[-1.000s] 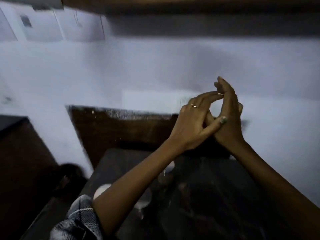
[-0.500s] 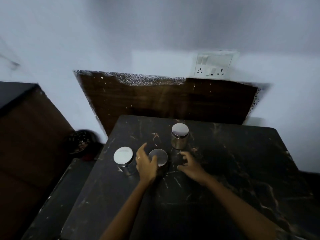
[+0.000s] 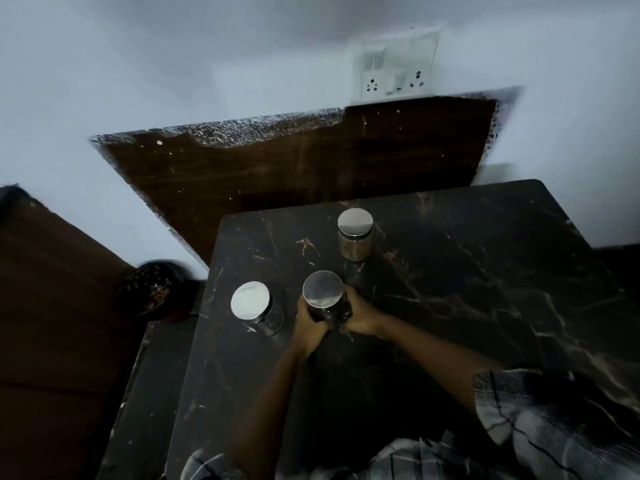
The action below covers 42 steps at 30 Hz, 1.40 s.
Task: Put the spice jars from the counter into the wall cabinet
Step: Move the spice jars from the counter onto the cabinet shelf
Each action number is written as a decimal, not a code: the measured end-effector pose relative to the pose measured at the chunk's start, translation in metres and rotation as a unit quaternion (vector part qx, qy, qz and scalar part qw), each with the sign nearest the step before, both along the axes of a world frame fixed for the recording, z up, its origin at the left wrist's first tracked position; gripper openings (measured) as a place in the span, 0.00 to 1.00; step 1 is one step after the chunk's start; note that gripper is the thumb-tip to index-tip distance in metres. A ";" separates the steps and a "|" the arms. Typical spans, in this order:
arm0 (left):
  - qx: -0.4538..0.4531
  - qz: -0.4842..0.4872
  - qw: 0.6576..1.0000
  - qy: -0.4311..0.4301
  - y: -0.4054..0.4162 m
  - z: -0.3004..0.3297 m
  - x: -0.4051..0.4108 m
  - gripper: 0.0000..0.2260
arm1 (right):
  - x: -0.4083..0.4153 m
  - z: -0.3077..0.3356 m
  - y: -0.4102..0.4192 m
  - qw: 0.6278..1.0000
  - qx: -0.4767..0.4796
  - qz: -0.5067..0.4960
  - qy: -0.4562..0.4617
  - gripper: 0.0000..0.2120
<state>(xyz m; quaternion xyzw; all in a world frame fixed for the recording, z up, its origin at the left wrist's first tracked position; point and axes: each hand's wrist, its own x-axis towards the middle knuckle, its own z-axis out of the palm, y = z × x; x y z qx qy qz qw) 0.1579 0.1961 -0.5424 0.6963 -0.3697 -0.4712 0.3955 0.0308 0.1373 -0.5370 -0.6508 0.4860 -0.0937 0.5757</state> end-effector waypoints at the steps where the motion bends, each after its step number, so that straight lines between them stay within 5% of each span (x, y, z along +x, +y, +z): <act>1: 0.003 -0.005 1.000 -0.003 0.000 -0.002 0.001 0.39 | 0.001 -0.003 0.000 1.000 -0.003 -0.002 0.001 0.46; 6: -0.026 -0.010 1.000 0.000 -0.002 -0.011 0.005 0.39 | 0.001 -0.011 0.003 0.999 -0.014 -0.038 -0.025 0.42; 12: -0.054 0.037 0.996 0.055 -0.013 0.004 0.004 0.25 | -0.007 0.008 -0.004 0.995 -0.068 -0.063 0.028 0.46; 14: -0.082 0.036 0.993 0.073 -0.023 0.026 0.001 0.30 | -0.007 0.028 -0.009 0.991 -0.097 -0.089 0.020 0.44; 24: -0.273 0.003 0.957 0.097 -0.067 0.192 -0.030 0.29 | -0.022 0.179 -0.033 0.939 -0.217 -0.173 -0.203 0.36; 34: -0.342 -0.144 0.916 0.151 -0.083 0.317 -0.060 0.27 | -0.057 0.276 -0.031 0.848 0.023 -0.139 -0.512 0.28; 38: -0.325 -0.160 0.919 0.156 -0.088 0.335 -0.072 0.36 | -0.060 0.301 -0.027 0.802 0.022 -0.109 -0.587 0.24; 42: -0.360 -0.166 0.906 0.145 -0.092 0.347 -0.081 0.30 | -0.066 0.312 -0.028 0.787 -0.055 -0.132 -0.600 0.25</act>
